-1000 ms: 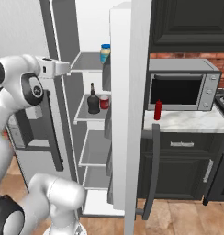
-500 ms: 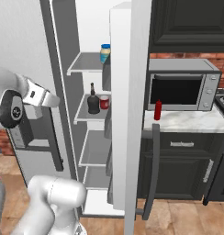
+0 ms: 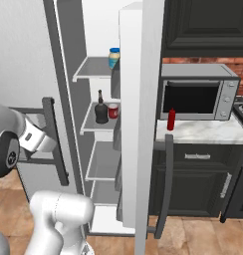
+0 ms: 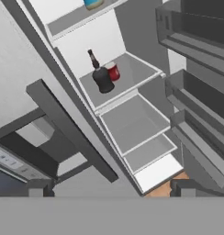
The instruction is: Place the mayonnaise and ketchup from the counter to the top shelf of the fridge. If the existing items in the fridge are on the top shelf, move them to other shelves.
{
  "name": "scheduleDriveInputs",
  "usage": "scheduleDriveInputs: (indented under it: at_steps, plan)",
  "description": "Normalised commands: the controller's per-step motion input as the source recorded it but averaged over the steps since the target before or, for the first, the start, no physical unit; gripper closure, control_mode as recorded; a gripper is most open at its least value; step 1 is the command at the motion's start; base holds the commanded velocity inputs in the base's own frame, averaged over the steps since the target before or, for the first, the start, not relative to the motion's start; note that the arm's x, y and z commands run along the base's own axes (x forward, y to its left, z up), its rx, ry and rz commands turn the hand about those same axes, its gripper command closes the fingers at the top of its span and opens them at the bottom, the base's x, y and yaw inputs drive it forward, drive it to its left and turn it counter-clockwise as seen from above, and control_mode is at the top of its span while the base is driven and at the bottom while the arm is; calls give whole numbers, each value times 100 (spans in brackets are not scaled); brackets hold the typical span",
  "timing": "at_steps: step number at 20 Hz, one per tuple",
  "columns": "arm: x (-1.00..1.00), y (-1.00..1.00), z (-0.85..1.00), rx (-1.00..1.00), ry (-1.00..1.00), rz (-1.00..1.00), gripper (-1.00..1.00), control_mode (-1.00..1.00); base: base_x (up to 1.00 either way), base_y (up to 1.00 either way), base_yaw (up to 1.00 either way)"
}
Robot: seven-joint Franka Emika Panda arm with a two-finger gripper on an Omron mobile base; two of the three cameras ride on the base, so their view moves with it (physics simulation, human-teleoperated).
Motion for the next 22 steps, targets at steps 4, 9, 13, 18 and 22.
scheduleDriveInputs:
  at_steps: [4,9,13,18,22]
  plan:
    - [0,0,0,0,0,0,-100,-100,0,0,0]
    - [-58,4,-4,0,2,4,-100,-100,0,0,0]
    - [0,0,0,0,0,0,-100,100,-100,4,7]
    - [0,0,0,0,0,0,-100,100,-100,-8,-4]
    - [0,0,0,0,0,0,-100,100,-98,-52,-49]
